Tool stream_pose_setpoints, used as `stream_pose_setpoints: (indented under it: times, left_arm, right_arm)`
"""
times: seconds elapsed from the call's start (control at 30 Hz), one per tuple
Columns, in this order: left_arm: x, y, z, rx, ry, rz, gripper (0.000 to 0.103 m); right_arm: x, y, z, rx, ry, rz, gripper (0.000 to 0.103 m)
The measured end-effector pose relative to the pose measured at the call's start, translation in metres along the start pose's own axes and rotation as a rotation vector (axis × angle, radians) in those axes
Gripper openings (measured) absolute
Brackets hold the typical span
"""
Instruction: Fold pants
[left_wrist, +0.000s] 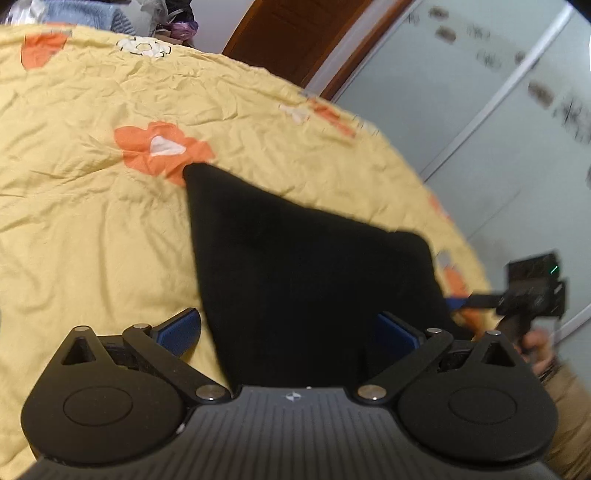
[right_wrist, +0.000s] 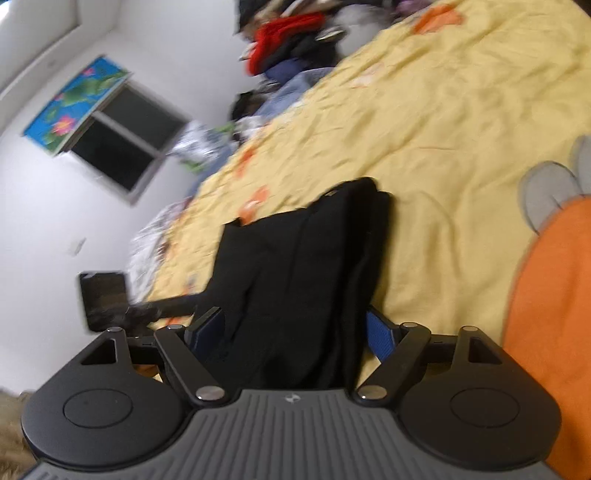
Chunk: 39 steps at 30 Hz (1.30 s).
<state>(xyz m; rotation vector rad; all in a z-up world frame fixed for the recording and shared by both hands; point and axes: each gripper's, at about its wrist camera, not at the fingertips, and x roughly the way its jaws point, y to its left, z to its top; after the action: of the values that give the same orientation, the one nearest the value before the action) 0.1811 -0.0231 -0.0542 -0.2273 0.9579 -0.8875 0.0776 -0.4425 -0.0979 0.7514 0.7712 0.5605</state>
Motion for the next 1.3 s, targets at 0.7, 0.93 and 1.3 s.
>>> stream_pose_setpoints:
  times: [0.7,0.93,1.3]
  left_arm:
    - [-0.016,-0.01,-0.001,-0.076,-0.098,0.119,0.014]
    - [-0.053,-0.014,0.019,-0.043,-0.192,0.172,0.013]
    - [-0.05,0.038,0.05,-0.047,-0.12,0.497,0.024]
  right_arm:
    - [0.039,0.026,-0.005,0.022,-0.075,-0.141,0.029]
    - [0.044,0.075,0.016,-0.047,-0.124,-0.079,0.028]
    - [0.105,0.08,0.058,-0.101,-0.114,-0.464,0.043]
